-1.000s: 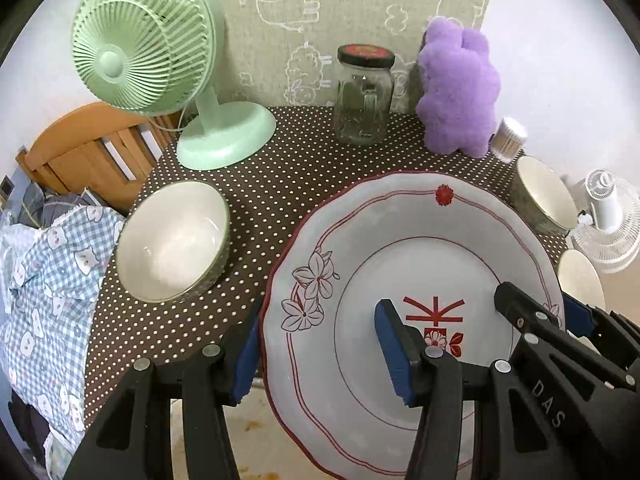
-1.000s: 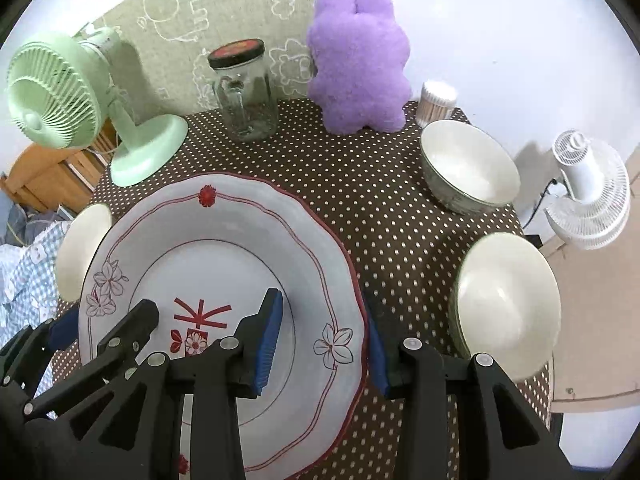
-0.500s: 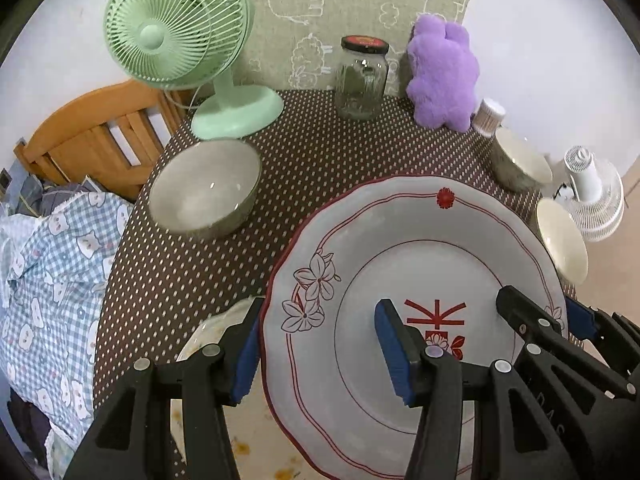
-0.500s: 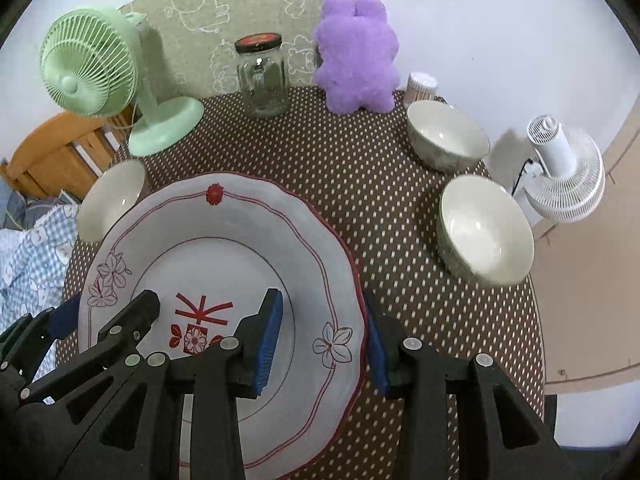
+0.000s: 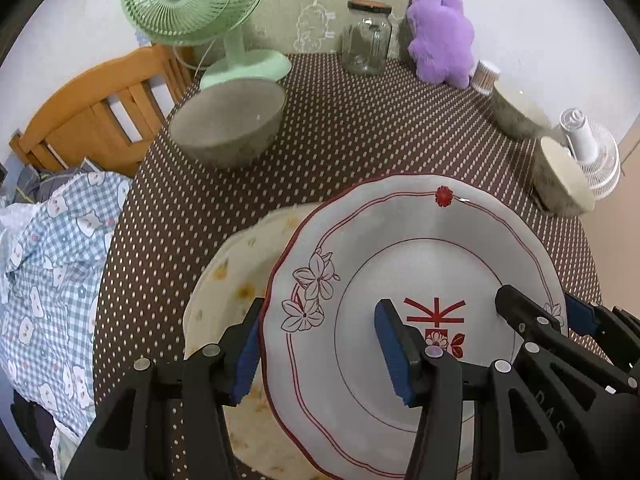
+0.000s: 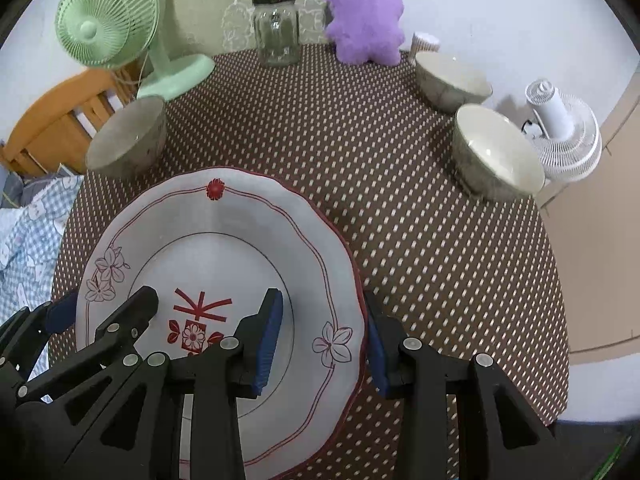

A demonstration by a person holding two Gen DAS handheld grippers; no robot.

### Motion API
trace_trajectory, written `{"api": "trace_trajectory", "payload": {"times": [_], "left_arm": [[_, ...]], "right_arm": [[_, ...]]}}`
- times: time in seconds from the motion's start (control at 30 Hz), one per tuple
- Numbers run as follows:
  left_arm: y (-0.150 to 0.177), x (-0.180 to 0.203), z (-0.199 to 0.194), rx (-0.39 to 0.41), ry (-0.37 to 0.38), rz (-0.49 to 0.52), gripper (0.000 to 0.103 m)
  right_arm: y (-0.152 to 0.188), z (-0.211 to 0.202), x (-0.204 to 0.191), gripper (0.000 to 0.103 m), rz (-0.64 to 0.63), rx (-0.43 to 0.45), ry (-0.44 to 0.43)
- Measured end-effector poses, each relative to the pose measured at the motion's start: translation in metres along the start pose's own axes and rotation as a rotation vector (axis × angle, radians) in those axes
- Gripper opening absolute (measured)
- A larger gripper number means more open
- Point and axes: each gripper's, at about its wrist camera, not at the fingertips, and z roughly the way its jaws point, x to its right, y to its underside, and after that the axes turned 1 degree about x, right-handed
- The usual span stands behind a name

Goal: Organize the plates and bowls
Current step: 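Carry the held plate with both grippers onto the yellow-flowered plate stack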

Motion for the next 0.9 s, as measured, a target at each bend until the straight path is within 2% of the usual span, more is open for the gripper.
{"api": "trace_trajectory", "payload": {"times": [0.37, 0.9], "left_arm": [[0.021, -0.026, 0.014, -0.031, -0.020, -0.007, 0.054], [0.024, -0.026, 0.022, -0.027, -0.075, 0.052, 0.055]], "right_arm": [[0.028, 0.015, -0.032, 0.043, -0.014, -0.040, -0.013], [0.027, 0.030, -0.039, 0.043, -0.003, -0.062, -0.008]]}}
